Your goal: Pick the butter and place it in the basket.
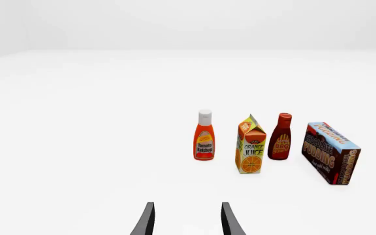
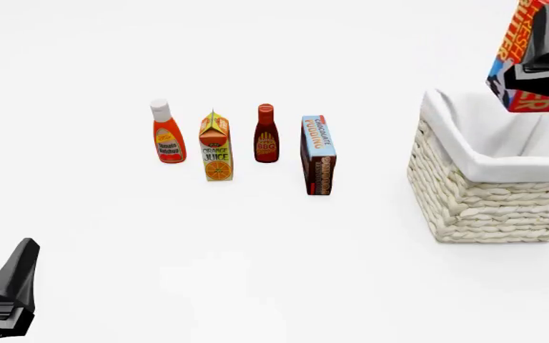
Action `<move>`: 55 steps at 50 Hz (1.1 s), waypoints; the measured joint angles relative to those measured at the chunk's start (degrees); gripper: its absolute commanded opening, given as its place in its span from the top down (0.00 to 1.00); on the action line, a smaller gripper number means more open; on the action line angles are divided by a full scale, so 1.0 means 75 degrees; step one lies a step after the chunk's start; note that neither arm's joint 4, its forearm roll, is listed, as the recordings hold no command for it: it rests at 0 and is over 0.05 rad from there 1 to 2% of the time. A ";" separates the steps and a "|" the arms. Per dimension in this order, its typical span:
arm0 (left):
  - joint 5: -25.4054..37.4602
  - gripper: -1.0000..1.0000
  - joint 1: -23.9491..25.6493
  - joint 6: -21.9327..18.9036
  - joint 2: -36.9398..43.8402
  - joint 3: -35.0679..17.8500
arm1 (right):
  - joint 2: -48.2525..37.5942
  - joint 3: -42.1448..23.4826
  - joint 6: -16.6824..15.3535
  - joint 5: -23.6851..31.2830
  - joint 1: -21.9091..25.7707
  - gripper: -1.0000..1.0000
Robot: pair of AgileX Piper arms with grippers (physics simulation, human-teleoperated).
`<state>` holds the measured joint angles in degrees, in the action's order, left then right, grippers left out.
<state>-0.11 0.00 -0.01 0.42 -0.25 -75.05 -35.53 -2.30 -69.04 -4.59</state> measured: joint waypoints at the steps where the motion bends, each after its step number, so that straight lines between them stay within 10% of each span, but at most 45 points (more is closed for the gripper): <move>1: 0.0000 0.00 0.0000 0.0000 0.0000 0.0000 | -0.0021 -0.0009 -0.0005 -0.0007 -0.0016 1.00; 55: 0.0000 0.00 0.0000 0.0000 0.0000 0.0000 | -0.0369 0.0069 -0.0245 -0.0075 -0.0471 1.00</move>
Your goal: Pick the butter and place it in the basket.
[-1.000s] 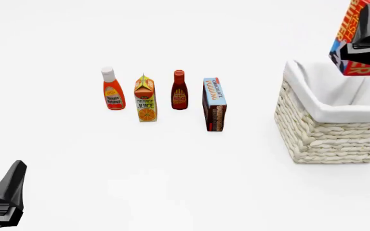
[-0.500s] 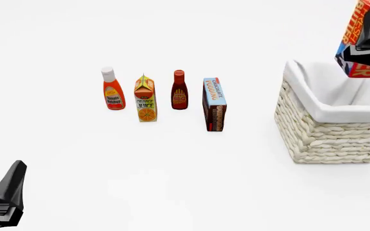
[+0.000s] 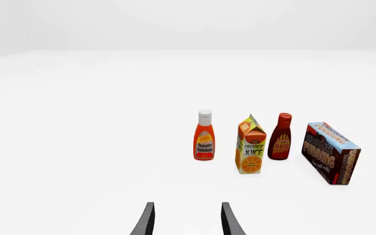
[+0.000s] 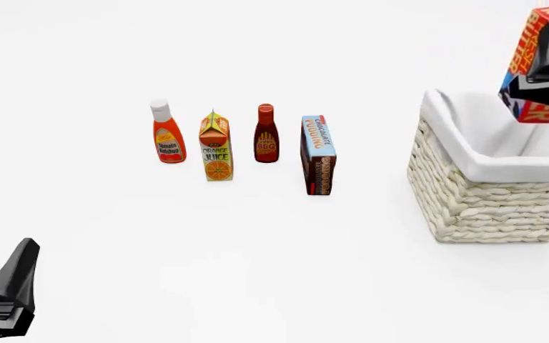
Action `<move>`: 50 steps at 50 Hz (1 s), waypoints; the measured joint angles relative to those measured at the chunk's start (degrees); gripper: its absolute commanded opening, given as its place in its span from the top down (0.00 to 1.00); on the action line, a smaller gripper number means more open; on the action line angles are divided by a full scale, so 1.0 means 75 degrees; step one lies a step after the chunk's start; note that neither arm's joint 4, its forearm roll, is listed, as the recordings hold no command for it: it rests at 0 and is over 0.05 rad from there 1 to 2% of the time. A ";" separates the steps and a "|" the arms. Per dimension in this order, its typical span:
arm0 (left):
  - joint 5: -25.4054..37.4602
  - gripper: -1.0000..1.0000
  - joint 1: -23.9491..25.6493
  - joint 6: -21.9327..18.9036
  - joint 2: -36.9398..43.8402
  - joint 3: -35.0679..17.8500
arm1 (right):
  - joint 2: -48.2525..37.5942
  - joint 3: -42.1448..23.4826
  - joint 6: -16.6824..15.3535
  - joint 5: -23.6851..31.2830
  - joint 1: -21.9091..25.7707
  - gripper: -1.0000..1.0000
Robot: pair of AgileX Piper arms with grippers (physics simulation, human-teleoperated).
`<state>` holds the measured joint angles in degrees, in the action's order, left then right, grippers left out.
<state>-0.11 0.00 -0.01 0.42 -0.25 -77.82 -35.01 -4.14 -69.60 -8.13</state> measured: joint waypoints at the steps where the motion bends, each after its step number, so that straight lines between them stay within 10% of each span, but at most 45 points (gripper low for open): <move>1: 0.0000 0.00 0.0000 0.0000 0.0000 0.0000 | -0.0006 0.0002 -0.0006 0.0000 -0.0002 1.00; 50: 0.0000 0.00 0.0000 0.0000 0.0000 0.0000 | -0.0532 -0.0095 -0.0227 -0.0001 -0.0056 1.00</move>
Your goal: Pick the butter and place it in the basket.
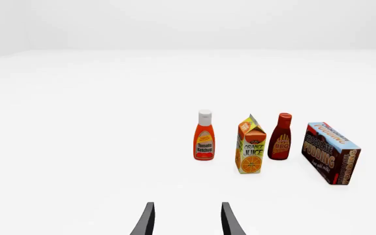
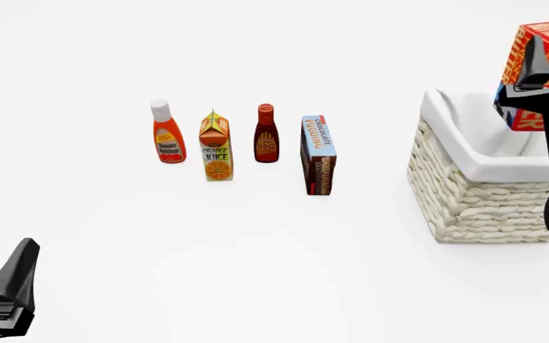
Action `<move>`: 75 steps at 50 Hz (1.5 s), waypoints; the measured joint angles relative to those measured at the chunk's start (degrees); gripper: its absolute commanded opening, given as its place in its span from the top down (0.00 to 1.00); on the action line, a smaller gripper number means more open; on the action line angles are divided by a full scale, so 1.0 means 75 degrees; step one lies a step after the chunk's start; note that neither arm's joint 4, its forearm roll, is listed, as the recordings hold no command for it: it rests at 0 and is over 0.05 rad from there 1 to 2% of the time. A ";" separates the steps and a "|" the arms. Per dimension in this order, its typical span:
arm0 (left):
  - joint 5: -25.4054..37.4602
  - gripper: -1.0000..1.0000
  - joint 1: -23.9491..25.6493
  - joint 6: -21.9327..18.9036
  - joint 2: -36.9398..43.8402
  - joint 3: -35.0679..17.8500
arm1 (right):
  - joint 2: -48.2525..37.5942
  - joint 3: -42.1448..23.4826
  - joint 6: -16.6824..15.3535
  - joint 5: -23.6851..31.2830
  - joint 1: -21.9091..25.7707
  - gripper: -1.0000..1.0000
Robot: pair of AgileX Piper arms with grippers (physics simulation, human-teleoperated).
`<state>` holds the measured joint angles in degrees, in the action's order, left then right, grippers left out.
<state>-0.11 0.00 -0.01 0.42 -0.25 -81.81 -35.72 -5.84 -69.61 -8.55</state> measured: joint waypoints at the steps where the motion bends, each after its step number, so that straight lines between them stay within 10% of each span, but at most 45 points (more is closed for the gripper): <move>1: 0.0000 0.00 0.0000 0.0000 0.0000 0.0000 | -0.0013 -0.0008 -0.0006 0.0000 -0.0003 1.00; 75: 0.0000 0.00 0.0000 0.0000 0.0000 0.0000 | -0.0746 -0.0245 -0.0466 -0.0001 -0.0070 1.00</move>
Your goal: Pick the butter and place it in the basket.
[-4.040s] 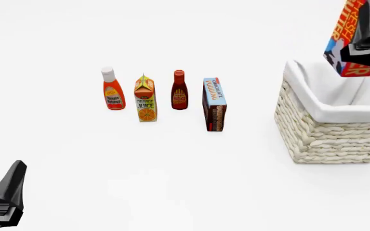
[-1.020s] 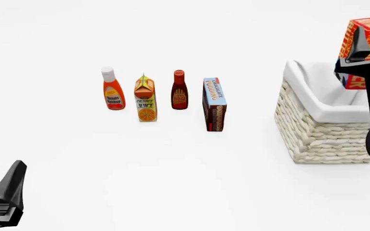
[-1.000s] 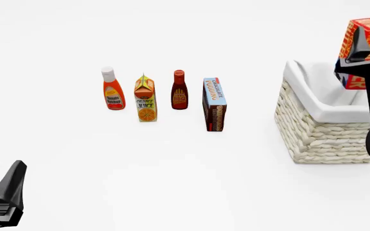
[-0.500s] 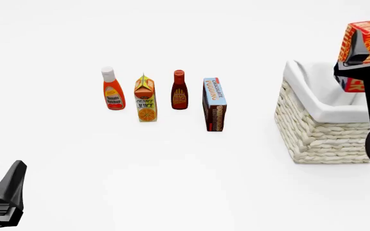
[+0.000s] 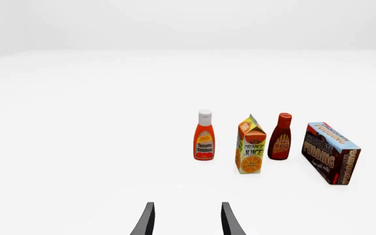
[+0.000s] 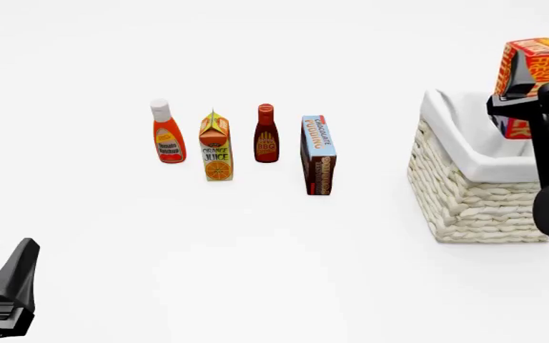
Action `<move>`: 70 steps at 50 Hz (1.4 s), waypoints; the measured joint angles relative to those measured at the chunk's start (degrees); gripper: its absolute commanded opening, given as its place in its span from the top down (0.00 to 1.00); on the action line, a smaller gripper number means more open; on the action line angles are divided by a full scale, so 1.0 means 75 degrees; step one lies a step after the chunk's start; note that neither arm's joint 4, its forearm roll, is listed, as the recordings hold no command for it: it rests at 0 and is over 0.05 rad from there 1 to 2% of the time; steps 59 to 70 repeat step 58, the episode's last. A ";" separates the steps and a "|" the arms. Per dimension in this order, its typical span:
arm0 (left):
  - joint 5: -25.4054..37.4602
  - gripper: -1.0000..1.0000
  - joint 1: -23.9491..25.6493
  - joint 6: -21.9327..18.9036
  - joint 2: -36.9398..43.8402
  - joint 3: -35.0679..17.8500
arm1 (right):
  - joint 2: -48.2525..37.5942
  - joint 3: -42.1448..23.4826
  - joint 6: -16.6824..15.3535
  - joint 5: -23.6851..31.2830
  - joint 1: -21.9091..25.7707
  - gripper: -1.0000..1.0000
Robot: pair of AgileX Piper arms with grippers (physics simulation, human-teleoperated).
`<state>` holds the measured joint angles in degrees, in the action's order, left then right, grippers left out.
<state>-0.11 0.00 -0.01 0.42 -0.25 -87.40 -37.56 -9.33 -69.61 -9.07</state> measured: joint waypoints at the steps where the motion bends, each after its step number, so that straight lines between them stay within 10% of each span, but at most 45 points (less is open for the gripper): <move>1: 0.0000 0.00 0.0000 0.0000 0.0000 0.0000 | -0.0015 -0.0010 -0.0003 0.0000 -0.0004 1.00; 4: 0.0000 0.00 0.0000 0.0000 0.0000 0.0000 | -0.0074 -0.0044 -0.0013 -0.0001 -0.0010 1.00; 5: 0.0000 0.00 0.0000 0.0000 0.0000 0.0000 | -0.0103 -0.0056 -0.0020 -0.0001 -0.0007 0.00; 70: 0.0000 0.00 0.0000 0.0000 0.0000 0.0000 | 0.1491 0.0713 0.0650 0.0171 0.0959 0.00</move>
